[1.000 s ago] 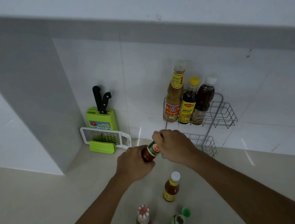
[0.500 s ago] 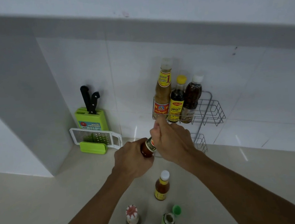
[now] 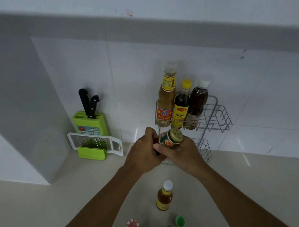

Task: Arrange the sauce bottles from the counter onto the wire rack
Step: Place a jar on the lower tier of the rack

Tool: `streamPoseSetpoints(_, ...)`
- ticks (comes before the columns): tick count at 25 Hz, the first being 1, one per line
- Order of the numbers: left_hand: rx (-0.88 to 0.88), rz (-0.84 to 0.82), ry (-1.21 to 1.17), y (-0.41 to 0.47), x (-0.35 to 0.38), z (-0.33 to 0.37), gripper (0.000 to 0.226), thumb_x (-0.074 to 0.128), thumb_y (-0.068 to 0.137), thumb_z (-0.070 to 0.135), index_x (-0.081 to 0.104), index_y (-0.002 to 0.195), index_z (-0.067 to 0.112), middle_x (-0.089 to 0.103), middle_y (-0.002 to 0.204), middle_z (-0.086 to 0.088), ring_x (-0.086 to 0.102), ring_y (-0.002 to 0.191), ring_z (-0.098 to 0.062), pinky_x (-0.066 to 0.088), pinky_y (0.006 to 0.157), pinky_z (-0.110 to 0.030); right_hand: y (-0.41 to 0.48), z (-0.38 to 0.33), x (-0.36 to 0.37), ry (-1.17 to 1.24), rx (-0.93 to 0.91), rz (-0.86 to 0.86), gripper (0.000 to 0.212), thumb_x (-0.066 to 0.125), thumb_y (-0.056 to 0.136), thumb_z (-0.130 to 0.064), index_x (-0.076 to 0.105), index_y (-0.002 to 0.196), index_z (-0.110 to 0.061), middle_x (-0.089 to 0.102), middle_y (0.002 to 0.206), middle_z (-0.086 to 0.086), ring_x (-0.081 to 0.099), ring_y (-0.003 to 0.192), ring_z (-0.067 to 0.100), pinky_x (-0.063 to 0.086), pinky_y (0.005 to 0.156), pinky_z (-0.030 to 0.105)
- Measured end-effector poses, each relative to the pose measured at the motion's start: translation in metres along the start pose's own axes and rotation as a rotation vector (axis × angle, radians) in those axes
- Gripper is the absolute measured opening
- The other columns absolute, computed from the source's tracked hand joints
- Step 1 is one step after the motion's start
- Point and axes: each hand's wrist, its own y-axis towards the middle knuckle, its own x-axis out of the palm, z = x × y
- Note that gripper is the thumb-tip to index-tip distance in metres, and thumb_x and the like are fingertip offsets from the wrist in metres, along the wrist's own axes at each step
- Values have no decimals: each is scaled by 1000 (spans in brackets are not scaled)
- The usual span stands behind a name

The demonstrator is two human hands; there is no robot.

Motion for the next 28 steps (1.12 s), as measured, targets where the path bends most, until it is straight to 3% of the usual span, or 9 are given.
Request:
streamPoseSetpoints(3, -57, -146, -177, 11, 14, -33, 97, 91, 53, 32, 29, 127, 28, 53, 120, 2, 59, 104, -18, 52, 76, -25, 2, 17, 1, -38, -42, 65, 29, 89, 74, -24, 76, 99, -20, 75, 82, -14, 69, 78, -7, 49, 64, 5)
streamPoseSetpoints(5, -161, -303, -130, 12, 27, -59, 135, 96, 44, 39, 11, 148, 28, 33, 148, 1, 40, 132, -15, 44, 103, -33, 3, 32, 5, 24, -39, 108, 26, 89, 73, -10, 75, 95, -13, 74, 75, -16, 68, 73, -9, 48, 61, 3)
streamPoseSetpoints(8, -411, -467, -81, 5, 55, -97, 122, 88, 66, 39, 7, 156, 18, 25, 160, -6, 29, 145, -21, 33, 116, -38, 11, 60, 5, 23, -79, 158, 31, 88, 73, -6, 74, 96, -21, 77, 85, -12, 72, 82, 1, 54, 69, 14)
streamPoseSetpoints(13, -694, -400, -442, 8, 78, -111, 73, 58, 91, 12, 23, 154, 18, 33, 160, -6, 36, 145, -20, 38, 115, -38, 40, 86, 1, -33, -59, 170, 38, 88, 75, -10, 72, 108, -21, 77, 97, -10, 71, 92, 1, 57, 77, 17)
streamPoseSetpoints(16, -665, -366, -488, 18, 81, -103, 71, 48, 89, -1, 26, 154, 15, 35, 158, -2, 37, 144, -19, 36, 114, -31, 59, 96, 0, -113, -11, 91, 38, 89, 73, -12, 71, 103, -26, 74, 92, -16, 68, 88, -9, 53, 72, 10)
streamPoseSetpoints(20, -574, -367, -437, 26, 81, -99, 69, 47, 76, 3, 50, 142, 24, 64, 132, -7, 61, 108, -21, 48, 83, -26, 78, 106, 4, -187, 37, 20, 37, 88, 74, -18, 72, 106, -24, 74, 92, -15, 67, 86, -12, 54, 75, 15)
streamPoseSetpoints(22, -553, -366, -441, 26, 80, -101, 73, 45, 70, 9, 53, 140, 26, 66, 128, -7, 63, 106, -20, 47, 79, -25, 87, 107, 8, -199, 46, 0, 33, 87, 76, -18, 72, 104, -24, 74, 89, -15, 67, 82, -14, 53, 75, 18)
streamPoseSetpoints(26, -549, -379, -447, 24, 78, -99, 79, 44, 67, 9, 49, 142, 32, 63, 134, 0, 62, 113, -21, 44, 76, -24, 106, 108, 13, -270, 14, -82, 31, 83, 80, -26, 71, 109, -21, 75, 101, -9, 71, 90, 5, 60, 83, 34)
streamPoseSetpoints(28, -545, -387, -452, 24, 78, -99, 81, 43, 65, 11, 48, 143, 32, 63, 135, 0, 63, 109, -19, 43, 72, -23, 115, 109, 14, -293, -6, -111, 41, 81, 82, -28, 66, 119, -20, 70, 111, -9, 66, 101, 10, 56, 88, 33)
